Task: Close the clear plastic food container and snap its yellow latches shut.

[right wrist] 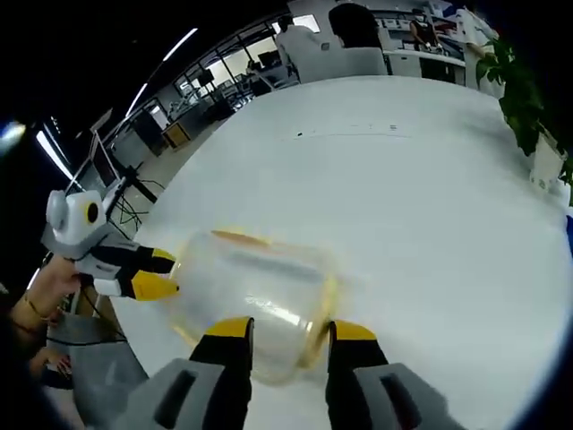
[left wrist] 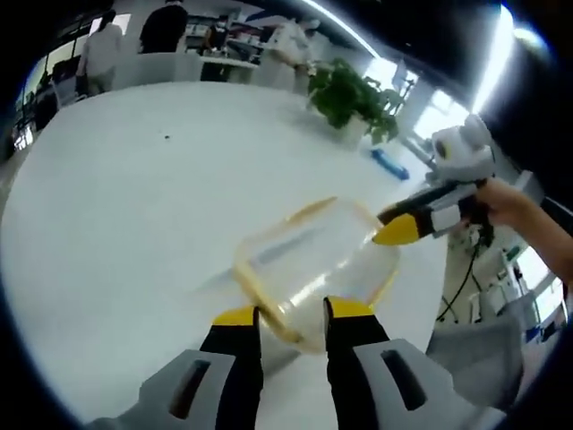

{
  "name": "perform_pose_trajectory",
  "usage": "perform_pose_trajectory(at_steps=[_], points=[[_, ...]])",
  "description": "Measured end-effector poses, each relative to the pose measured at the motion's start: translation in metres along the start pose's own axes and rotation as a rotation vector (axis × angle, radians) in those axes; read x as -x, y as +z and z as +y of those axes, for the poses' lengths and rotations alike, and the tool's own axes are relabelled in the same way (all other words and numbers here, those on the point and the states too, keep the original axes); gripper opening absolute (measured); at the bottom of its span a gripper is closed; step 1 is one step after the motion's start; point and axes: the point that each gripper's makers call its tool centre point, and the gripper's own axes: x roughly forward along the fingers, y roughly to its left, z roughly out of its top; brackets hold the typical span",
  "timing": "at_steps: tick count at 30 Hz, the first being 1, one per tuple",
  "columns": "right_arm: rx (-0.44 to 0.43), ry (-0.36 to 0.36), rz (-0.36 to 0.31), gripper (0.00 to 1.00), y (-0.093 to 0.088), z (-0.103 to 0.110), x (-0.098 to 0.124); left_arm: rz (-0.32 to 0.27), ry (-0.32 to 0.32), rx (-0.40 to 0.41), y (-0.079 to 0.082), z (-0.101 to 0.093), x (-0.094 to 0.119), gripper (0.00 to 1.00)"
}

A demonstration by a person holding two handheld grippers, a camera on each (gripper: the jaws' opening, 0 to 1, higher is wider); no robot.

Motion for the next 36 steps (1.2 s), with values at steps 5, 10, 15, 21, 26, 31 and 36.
perform_pose_trajectory(at_steps=[5, 10, 15, 21, 26, 31, 36], points=[[0.005, 0.037, 0.042, 0.30, 0.001, -0.001, -0.002, 0.040, -0.003, -0.026, 0.000, 0.001, -0.002, 0.24], [0.030, 0.049, 0.053, 0.29, 0.011, 0.001, 0.002, 0.074, 0.002, -0.042, -0.002, 0.004, 0.000, 0.24], [0.043, 0.044, 0.047, 0.30, 0.006, 0.002, 0.002, 0.065, 0.002, -0.041, -0.002, 0.003, -0.001, 0.24], [0.138, 0.006, 0.068, 0.31, 0.005, 0.002, 0.003, 0.038, -0.001, -0.047, -0.002, 0.002, -0.001, 0.25], [0.175, 0.005, 0.042, 0.32, 0.002, 0.002, 0.005, 0.015, -0.012, -0.048, -0.001, 0.003, -0.001, 0.26], [0.241, -0.037, 0.040, 0.33, 0.004, 0.003, 0.003, 0.004, 0.010, -0.111, 0.003, 0.002, -0.001, 0.29], [0.232, -0.034, 0.021, 0.33, 0.002, 0.001, 0.004, 0.001, 0.023, -0.120, 0.004, 0.003, -0.001, 0.29]])
